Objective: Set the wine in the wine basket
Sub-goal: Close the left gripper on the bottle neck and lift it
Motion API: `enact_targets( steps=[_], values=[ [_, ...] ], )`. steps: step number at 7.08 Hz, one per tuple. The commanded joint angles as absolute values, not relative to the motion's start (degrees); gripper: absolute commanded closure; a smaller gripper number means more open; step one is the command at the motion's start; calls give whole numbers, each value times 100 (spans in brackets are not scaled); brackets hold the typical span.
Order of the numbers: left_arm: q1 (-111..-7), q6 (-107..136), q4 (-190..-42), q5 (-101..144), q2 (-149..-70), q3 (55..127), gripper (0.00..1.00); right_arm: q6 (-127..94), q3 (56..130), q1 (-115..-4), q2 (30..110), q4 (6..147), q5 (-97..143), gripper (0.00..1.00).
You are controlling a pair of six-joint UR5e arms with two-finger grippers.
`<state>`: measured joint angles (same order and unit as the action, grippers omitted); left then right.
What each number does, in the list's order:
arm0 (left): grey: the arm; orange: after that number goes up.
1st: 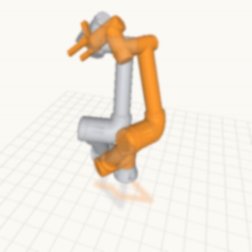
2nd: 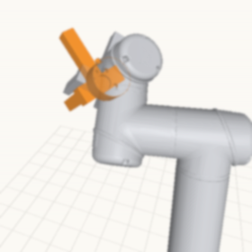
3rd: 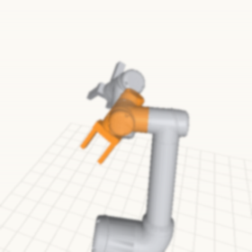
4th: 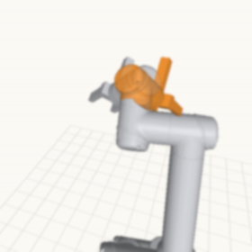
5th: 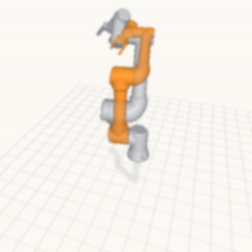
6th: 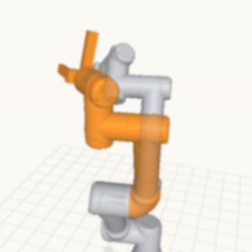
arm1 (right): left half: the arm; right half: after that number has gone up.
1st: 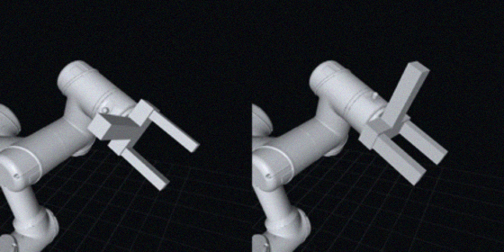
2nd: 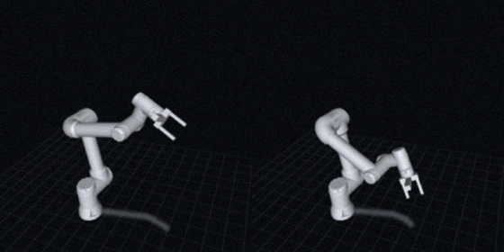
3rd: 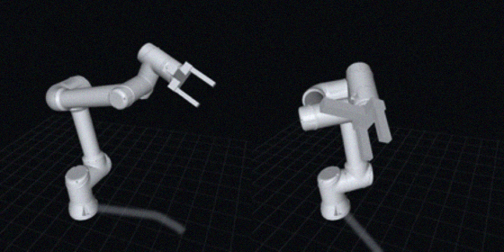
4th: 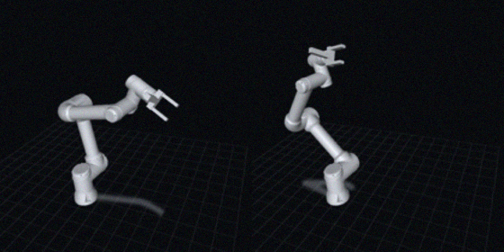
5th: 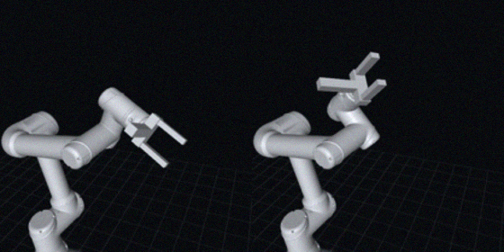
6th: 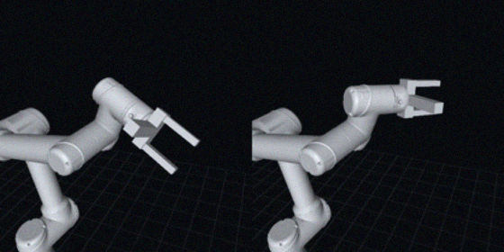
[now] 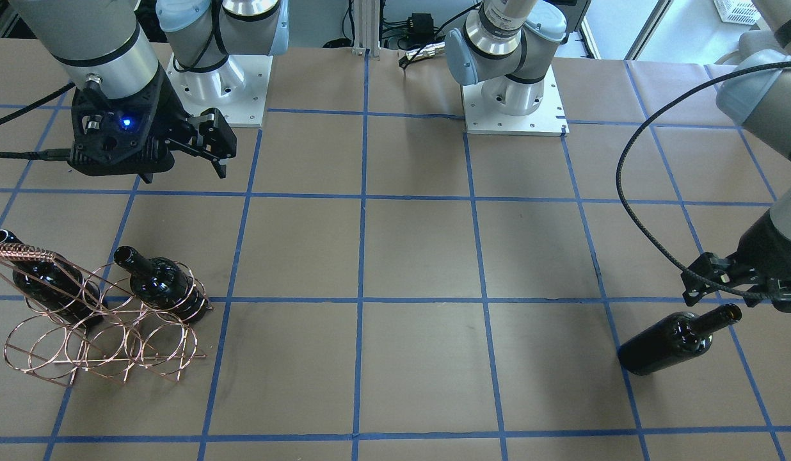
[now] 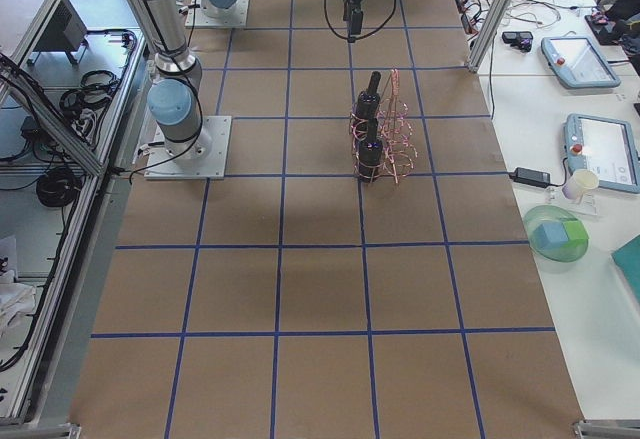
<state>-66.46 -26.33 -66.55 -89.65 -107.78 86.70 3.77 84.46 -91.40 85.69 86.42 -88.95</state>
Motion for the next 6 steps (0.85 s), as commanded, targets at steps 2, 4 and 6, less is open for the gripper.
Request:
enact_targets(
  steps=[2,4,6],
  values=[
    [-6645,-2663,-6434,-8833,-10986,8578,8,387,8446,-9141,8569,8631,-8895,0],
    [-6636,-2689,-6442,-8833,-10986,8587,29,387,8446,-9141,8569,8640,-8903,0],
    [-6644,-2698,-6434,-8754,-10986,8578,33,396,8446,-9141,8569,8631,-8903,0]
  ],
)
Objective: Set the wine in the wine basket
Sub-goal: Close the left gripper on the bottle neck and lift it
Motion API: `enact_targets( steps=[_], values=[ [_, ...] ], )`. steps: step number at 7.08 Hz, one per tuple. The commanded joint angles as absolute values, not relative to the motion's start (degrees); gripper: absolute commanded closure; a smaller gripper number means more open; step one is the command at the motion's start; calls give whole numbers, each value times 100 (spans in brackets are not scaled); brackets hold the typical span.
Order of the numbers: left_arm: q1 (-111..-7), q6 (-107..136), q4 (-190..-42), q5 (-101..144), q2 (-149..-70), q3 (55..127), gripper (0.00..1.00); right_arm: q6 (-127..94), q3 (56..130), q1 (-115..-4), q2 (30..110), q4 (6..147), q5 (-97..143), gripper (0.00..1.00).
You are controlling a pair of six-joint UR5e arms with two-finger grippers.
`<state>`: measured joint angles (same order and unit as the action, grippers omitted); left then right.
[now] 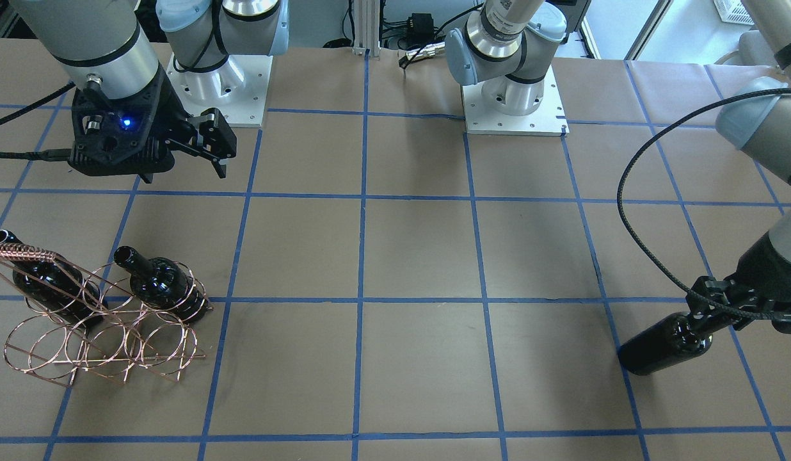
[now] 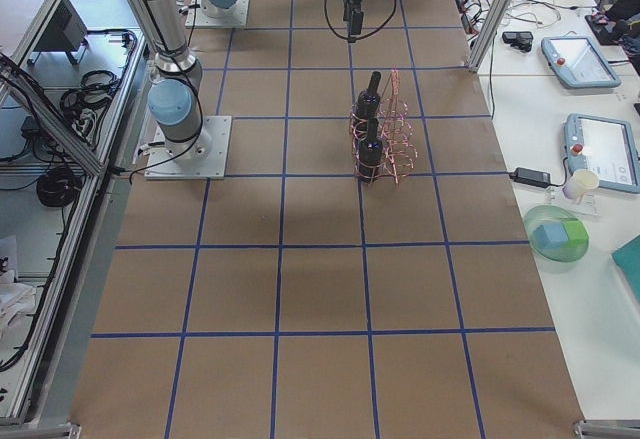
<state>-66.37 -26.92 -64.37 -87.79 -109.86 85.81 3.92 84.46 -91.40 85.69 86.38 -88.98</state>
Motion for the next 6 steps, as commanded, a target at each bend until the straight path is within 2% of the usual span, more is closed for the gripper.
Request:
enact_targets(
  steps=[1,2,4,6],
  values=[
    [-6636,-2698,-6434,-8754,-10986,8578,33,396,8446,-9141,8569,8640,-8921,0],
    [-6644,-2698,-6434,-8754,-10978,8578,33,396,8446,-9141,8569,8640,-8938,0],
    [-6601,-2681,-6495,-8771,-10951,8587,52,387,8446,-9141,8569,8640,-8938,0],
    [-6583,-2681,-6513,-8789,-10951,8604,60,396,8446,-9141,8569,8640,-8938,0]
  ],
)
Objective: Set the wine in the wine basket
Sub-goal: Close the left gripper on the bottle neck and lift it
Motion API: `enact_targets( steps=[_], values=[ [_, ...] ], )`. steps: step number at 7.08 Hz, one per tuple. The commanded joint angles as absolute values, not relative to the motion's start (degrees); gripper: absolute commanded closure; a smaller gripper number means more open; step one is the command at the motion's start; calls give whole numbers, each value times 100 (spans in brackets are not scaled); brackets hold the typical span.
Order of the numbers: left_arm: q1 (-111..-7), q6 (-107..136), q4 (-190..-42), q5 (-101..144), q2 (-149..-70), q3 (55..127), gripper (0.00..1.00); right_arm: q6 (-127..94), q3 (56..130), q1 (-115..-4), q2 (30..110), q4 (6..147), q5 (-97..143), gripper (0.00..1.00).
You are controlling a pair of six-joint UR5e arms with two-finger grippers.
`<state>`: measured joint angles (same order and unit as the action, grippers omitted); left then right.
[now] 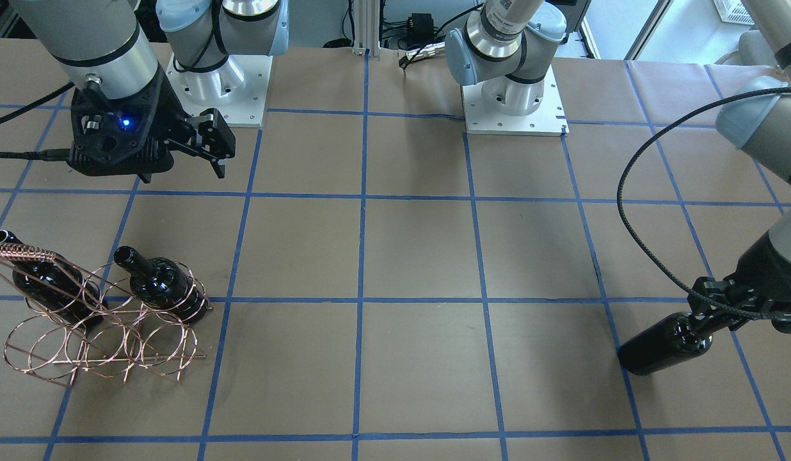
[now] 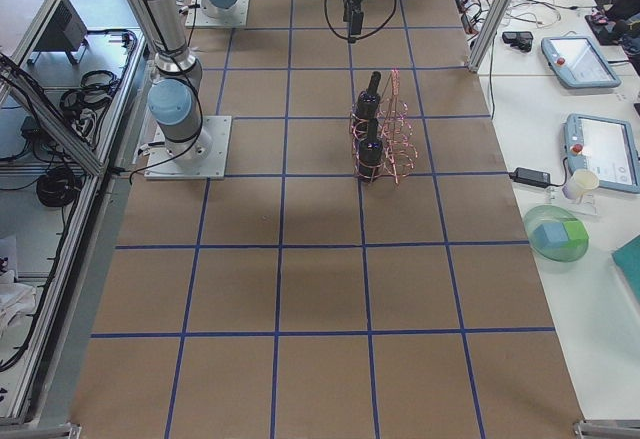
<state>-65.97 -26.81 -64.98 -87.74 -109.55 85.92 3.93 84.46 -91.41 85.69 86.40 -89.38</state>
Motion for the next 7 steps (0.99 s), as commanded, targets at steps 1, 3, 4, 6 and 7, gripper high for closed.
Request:
enact_targets(
  steps=[1,3,4,6,7],
  values=[
    [-6583,-2681,-6539,-8798,-10942,8604,73,396,8446,-9141,8569,8640,-8938,0],
    [-6609,-2620,-6931,-8833,-10812,8587,81,396,8446,-9141,8578,8640,-8938,0],
    [-6662,-2593,-7082,-8850,-10654,8587,82,404,8446,-9141,8569,8640,-8938,0],
    [-6880,-1999,-7810,-8711,-10119,8604,83,404,8446,-9141,8569,8640,-8938,0],
    [-7143,-1630,-8040,-8745,-9873,8674,83,404,8446,-9141,8569,8640,-8938,0]
  ],
)
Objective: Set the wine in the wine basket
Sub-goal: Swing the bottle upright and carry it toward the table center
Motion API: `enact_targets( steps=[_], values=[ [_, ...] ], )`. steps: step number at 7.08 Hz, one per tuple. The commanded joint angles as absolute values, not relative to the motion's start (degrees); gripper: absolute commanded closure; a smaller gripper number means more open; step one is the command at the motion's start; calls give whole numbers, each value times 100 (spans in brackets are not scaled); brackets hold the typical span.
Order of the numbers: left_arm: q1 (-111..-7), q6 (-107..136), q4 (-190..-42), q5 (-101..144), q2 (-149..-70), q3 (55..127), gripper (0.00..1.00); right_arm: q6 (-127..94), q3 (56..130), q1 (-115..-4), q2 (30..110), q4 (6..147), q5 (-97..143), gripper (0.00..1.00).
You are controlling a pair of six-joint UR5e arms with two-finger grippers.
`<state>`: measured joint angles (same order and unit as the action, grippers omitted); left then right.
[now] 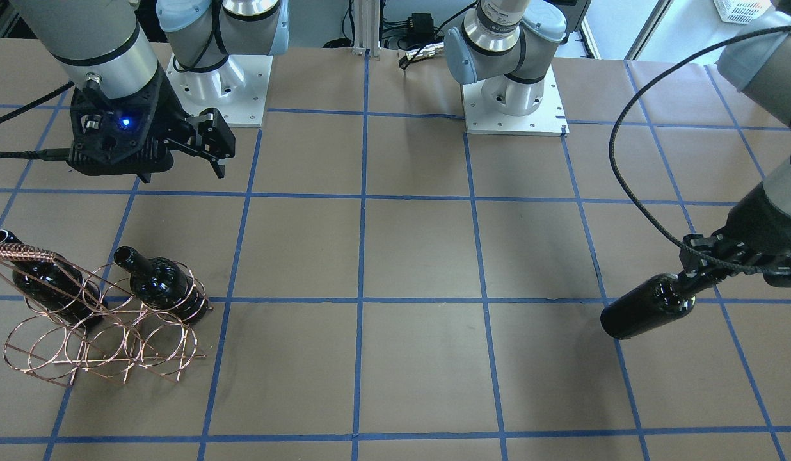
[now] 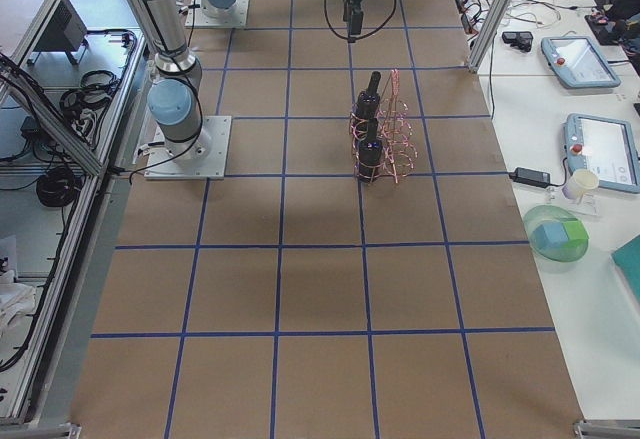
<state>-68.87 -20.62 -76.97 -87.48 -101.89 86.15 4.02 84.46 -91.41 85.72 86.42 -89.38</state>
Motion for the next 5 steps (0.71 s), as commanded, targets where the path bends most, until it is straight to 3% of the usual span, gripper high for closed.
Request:
enact_targets(
  steps=[1,5],
  values=[
    [-7598,-843,-8294,-8754,-9609,8718,85,404,8446,-9141,8569,8640,-8991,0],
    [-9672,2489,-8394,-9156,-8948,9333,88,404,8446,-9141,8569,8640,-9017,0]
  ],
)
